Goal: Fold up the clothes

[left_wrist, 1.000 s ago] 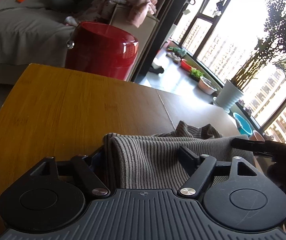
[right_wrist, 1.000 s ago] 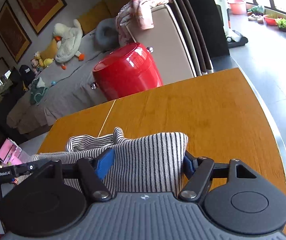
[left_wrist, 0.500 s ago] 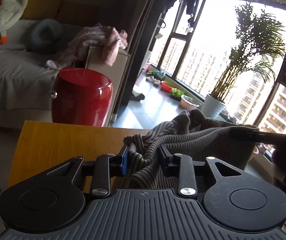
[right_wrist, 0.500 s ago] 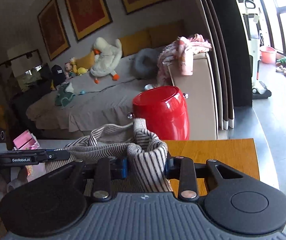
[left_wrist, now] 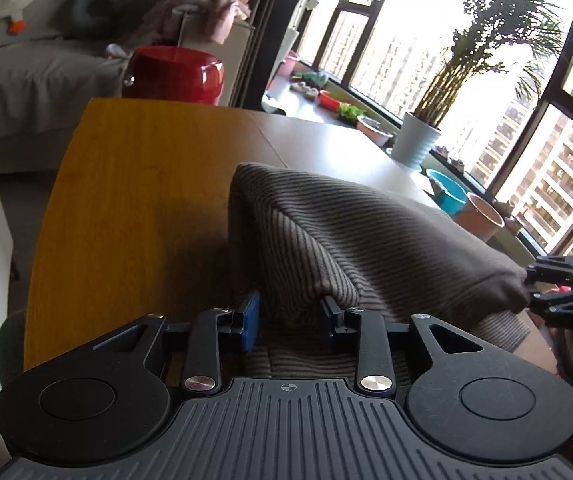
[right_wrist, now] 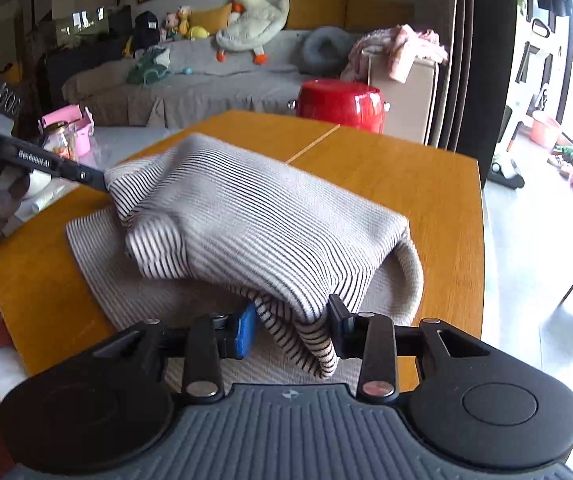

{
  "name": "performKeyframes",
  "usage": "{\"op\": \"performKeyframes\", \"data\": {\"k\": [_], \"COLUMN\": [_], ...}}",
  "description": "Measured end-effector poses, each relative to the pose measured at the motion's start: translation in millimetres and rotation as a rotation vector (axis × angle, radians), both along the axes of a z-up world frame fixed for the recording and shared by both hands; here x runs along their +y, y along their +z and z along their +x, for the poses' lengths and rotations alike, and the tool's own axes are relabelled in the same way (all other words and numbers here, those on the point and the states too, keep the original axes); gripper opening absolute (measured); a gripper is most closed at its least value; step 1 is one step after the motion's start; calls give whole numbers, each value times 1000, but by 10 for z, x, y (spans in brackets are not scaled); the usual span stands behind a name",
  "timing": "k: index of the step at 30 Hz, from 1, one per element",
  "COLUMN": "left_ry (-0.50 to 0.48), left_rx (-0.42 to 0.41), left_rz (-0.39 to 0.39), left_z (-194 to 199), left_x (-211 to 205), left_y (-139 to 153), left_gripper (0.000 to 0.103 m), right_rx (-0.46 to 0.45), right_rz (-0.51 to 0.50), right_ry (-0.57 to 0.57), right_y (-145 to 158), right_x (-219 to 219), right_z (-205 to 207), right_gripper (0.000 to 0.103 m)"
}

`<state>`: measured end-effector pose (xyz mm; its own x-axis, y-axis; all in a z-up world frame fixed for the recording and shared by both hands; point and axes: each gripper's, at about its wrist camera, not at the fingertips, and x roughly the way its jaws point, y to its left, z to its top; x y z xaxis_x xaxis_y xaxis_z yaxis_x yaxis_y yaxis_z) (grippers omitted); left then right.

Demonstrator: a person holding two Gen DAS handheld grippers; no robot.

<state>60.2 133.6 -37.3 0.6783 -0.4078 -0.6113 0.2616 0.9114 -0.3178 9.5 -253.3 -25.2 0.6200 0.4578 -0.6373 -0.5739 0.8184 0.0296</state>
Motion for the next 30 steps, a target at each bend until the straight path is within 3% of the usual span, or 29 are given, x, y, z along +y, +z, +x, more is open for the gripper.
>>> {"op": "performKeyframes", "data": {"k": [4,10,13,18,20,21,22,23,25,28,30], "left_ry": [7,16,21,16,3,1,-2,-1,-12,-33,-36], "left_rx": [2,4,6,42,60,51,42,27,-24,-95,-105], "left_rz": [-23,-57,-74,-50,-50,-37,-23,-11,-4,-26,-17], "left_z": [44,110,142,255,297,321,344,356,339,196,128], "left_x": [-27,-69,-89,-250,-329,-372,-415,-437,-445,-411,-399], "left_y": [23,57,75,-88,-187,-186,-184,-142,53,274,279], "left_gripper": [54,86,92,93,88,85,77,58,30,30,30], "right_rx": [22,43,96,197,219,217,200,174,127,71,65], "right_rz": [71,334,424,426,435,438,428,407,433,474,450], "right_ry": [-68,-179,-226,-258,-255,-250,-246,-241,-226,-188,-190], "right_y": [88,271,135,-249,-330,-303,-238,-147,81,363,362], "right_x": [-295,-676,-644,-386,-294,-252,-217,-184,-215,-307,-327], "right_z": [-115,-91,52,311,384,412,421,415,353,195,94], "right_gripper": [42,64,68,68,70,64,41,23,22,21,21]}}
